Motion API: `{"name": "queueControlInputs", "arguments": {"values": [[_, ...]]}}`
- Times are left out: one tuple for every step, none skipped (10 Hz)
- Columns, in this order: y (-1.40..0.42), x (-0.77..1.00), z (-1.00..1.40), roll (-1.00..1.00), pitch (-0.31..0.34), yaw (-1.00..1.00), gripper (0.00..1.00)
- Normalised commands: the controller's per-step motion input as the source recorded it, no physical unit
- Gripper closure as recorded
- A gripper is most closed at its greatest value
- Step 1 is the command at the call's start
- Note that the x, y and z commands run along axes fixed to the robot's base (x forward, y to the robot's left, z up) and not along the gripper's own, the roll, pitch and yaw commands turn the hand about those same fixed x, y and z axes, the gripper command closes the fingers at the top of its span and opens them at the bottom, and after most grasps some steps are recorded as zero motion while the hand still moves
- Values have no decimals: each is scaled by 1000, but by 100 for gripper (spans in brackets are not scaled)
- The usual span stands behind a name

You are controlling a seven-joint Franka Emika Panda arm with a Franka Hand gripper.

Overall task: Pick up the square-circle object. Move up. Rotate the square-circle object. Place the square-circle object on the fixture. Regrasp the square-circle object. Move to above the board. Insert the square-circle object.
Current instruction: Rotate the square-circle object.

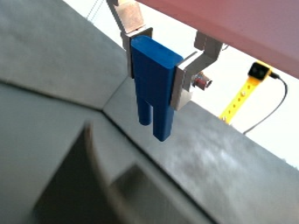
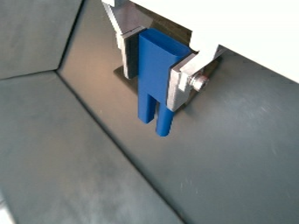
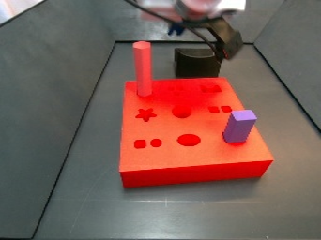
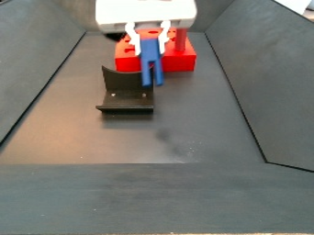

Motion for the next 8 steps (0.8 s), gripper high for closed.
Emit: {"name": "queueControlInputs", "arguments": {"values": [[78, -835, 1000, -91, -70, -26, 100], [68, -834, 1000, -99, -58, -41, 100], [64, -828, 1000, -101, -50, -48, 100], [56, -814, 1000, -104, -32, -60, 100], [49, -793, 1000, -102, -19, -65, 100], [28, -630, 841, -97, 1, -66, 100], [14, -459, 670, -90, 18, -59, 100], [1, -235, 446, -73, 41, -48, 100]]}}
